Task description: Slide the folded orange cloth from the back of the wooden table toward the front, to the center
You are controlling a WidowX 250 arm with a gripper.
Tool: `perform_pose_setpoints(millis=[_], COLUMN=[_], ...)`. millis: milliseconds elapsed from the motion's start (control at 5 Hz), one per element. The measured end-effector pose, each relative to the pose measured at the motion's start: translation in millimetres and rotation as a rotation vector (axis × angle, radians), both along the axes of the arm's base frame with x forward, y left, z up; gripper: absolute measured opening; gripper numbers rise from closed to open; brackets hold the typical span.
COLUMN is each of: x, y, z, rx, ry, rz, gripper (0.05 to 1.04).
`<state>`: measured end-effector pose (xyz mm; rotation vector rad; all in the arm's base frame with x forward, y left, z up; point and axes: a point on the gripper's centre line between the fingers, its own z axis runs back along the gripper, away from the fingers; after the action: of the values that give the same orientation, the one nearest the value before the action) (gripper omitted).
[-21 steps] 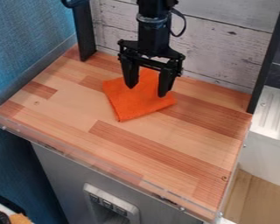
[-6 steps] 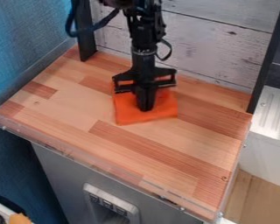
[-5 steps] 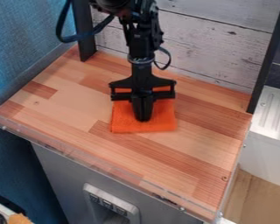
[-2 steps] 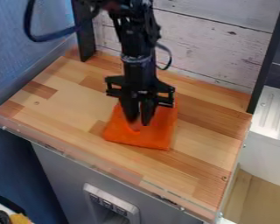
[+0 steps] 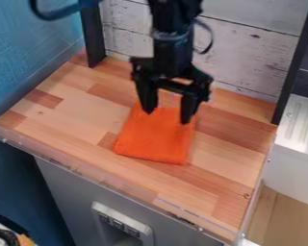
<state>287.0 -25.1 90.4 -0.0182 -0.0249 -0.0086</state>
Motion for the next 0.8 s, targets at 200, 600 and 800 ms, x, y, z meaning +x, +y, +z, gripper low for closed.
perform_pose_setpoints(millis=[200, 600, 800], x=[3.4, 13.2, 15.8], y=[-17.5, -34.9, -35.9], z=[15.6, 37.1, 43.2], rx=[0.025, 0.05, 0.046], ry=[0.01, -0.007, 0.0], rz=[-0.042, -0.051, -0.046], gripper=[0.993, 0.996, 0.996])
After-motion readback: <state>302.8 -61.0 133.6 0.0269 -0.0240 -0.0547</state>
